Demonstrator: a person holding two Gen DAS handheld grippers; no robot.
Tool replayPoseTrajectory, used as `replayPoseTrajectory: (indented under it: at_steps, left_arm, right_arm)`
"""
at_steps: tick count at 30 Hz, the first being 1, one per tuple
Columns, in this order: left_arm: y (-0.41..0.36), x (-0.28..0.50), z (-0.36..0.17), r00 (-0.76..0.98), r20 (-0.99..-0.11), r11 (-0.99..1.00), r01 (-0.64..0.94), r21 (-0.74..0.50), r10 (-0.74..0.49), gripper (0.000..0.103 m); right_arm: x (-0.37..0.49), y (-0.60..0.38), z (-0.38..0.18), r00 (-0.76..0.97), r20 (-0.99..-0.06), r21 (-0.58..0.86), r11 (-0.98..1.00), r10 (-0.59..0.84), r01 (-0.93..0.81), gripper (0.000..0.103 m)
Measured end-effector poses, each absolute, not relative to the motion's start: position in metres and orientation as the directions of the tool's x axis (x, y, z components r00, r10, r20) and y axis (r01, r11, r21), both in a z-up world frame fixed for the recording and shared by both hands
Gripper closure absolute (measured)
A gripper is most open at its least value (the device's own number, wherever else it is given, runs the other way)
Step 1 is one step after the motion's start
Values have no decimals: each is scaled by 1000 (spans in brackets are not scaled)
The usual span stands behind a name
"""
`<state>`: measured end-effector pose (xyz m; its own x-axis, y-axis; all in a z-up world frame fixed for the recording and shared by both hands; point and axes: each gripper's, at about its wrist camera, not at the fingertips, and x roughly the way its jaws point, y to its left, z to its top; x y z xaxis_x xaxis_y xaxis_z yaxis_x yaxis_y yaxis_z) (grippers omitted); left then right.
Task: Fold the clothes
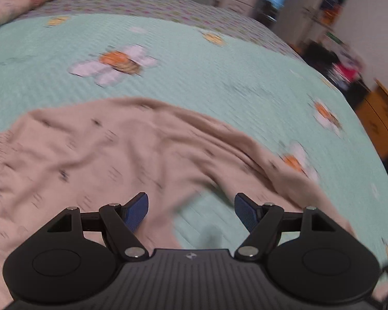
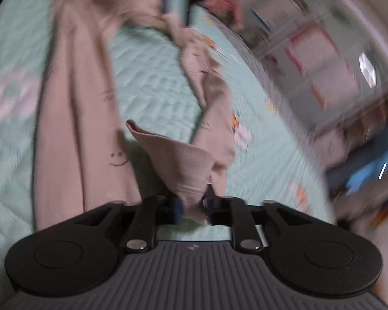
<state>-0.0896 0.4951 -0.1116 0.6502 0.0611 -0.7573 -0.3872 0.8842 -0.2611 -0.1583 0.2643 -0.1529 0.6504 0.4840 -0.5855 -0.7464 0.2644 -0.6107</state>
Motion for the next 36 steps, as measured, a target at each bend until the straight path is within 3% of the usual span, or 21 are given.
replayPoseTrajectory:
  at_steps: [2, 3, 6, 10, 14, 16, 18, 19, 20, 26, 31, 36]
  left_arm:
    - [490, -91, -119, 632, -774, 885, -382, -266, 40, 27]
    - [490, -91, -124, 622, -782, 883, -385, -271, 31, 27]
    - [494, -94, -133, 607, -794, 861, -409, -304, 8, 27]
    - [497, -102, -134, 622, -783, 840, -418, -347, -15, 27]
    - [491, -101, -134, 618, -786, 854, -406, -325, -5, 27]
    - [491, -102, -135, 617, -787, 854, -405, -326, -7, 27]
    - [494, -104, -137, 621, -784, 846, -408, -343, -18, 27]
    - [496, -105, -138, 624, -781, 841, -409, -353, -24, 27]
    - [498, -105, -138, 628, -778, 836, -410, -364, -31, 27]
    - [501, -108, -139, 636, -770, 824, -409, -391, -49, 27]
    - [501, -110, -137, 635, -771, 817, -416, -400, -54, 27]
    - [499, -112, -132, 638, -766, 816, -399, -419, -81, 27]
  right_arm:
    - [-147, 251, -139, 629, -614, -499, 383, 477, -778, 46]
    - [-142, 242, -133, 607, -630, -429, 435, 483, -792, 43]
    - [-124, 206, -120, 494, -672, -125, 574, 551, -810, 43]
    - [-98, 174, -105, 476, -575, 221, 686, 666, -694, 44]
    - [-58, 201, -112, 447, -583, 358, 709, 678, -608, 46]
    - [-40, 220, -123, 411, -607, 403, 708, 681, -580, 56]
    - [-36, 238, -130, 389, -632, 388, 708, 670, -590, 89]
    - [-34, 247, -134, 378, -644, 380, 707, 665, -596, 91]
    - [-34, 256, -137, 371, -654, 365, 705, 659, -608, 93]
    - [-127, 304, -107, 513, -554, -194, 498, 655, -845, 96]
    - [-168, 311, -116, 419, -599, -216, 366, 682, -905, 96]
    - [-164, 299, -119, 433, -605, -172, 422, 668, -890, 97]
